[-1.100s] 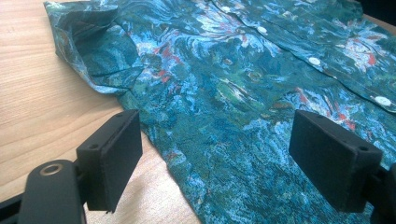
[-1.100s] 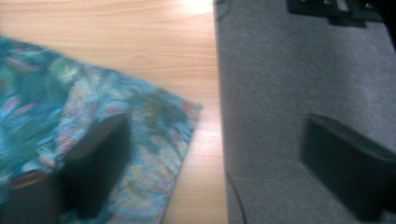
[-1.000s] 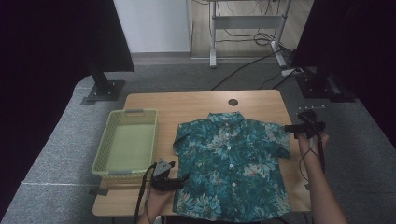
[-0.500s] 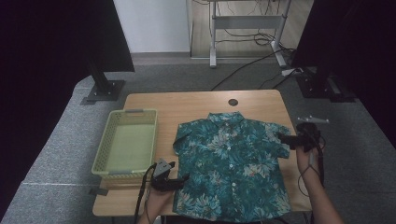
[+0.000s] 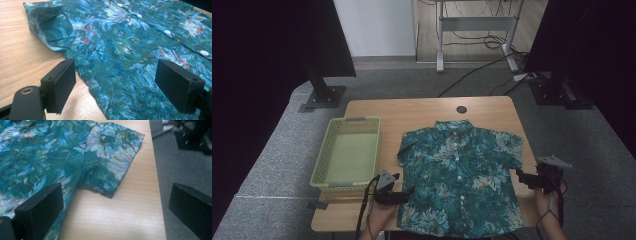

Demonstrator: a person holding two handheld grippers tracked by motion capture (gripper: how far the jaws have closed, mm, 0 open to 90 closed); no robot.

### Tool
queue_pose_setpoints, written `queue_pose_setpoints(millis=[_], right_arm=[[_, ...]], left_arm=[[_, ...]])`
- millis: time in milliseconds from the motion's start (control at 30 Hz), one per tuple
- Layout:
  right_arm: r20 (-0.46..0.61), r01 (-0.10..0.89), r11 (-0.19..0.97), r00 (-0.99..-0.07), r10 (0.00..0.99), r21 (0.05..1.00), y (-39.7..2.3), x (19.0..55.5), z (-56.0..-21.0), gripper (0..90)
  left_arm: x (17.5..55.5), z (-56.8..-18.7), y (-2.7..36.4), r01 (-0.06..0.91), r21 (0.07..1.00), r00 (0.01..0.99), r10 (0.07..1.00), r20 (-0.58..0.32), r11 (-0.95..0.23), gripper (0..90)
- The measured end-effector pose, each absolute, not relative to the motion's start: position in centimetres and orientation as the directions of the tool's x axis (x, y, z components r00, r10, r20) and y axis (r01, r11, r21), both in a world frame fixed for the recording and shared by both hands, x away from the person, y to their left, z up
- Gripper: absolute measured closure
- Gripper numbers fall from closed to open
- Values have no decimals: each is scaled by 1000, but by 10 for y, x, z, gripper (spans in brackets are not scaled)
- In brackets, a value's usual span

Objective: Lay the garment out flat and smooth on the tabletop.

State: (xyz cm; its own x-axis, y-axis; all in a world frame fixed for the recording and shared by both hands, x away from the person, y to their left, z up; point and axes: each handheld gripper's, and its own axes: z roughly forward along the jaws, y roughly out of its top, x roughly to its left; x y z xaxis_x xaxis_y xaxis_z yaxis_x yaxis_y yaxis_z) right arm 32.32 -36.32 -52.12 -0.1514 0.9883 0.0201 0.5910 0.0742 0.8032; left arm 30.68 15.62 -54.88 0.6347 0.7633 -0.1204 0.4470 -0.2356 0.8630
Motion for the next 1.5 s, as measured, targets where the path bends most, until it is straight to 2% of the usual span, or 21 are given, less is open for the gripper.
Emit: queue_pose_setpoints(millis=[167,267,367,467,667,767,900,1200,1433,1500], right_arm=[[45,503,69,-211,976,862,-359,306,-540,0],[52,497,65,-218,975,865,-356,304,-545,0],[76,542,72,-245,966,837,-354,308,-555,0],[87,527,64,-258,962,848,-353,307,-555,6],[108,531,61,-281,954,845,-355,307,-555,5],[131,534,48,-291,948,844,-356,307,-555,5],[136,530,45,-298,945,847,-357,306,-555,5],[144,539,46,-306,941,841,-357,307,-555,5],[153,545,42,-308,939,837,-358,308,-556,5],[152,547,45,-310,938,836,-358,309,-556,5]], left_arm=[[307,-549,155,448,861,634,764,-116,-241,167],[307,-549,154,447,858,636,765,-106,-253,166],[310,-548,152,455,842,642,762,-84,-291,169],[314,-541,148,454,846,637,766,-88,-281,183],[341,-511,129,430,834,573,818,44,-346,316],[361,-499,123,460,820,521,851,62,-341,406],[390,-491,119,495,804,483,874,60,-329,471],[447,-512,114,605,719,397,912,99,-341,513],[461,-532,106,657,640,380,908,174,-398,511],[462,-534,106,657,638,388,906,170,-401,541]])
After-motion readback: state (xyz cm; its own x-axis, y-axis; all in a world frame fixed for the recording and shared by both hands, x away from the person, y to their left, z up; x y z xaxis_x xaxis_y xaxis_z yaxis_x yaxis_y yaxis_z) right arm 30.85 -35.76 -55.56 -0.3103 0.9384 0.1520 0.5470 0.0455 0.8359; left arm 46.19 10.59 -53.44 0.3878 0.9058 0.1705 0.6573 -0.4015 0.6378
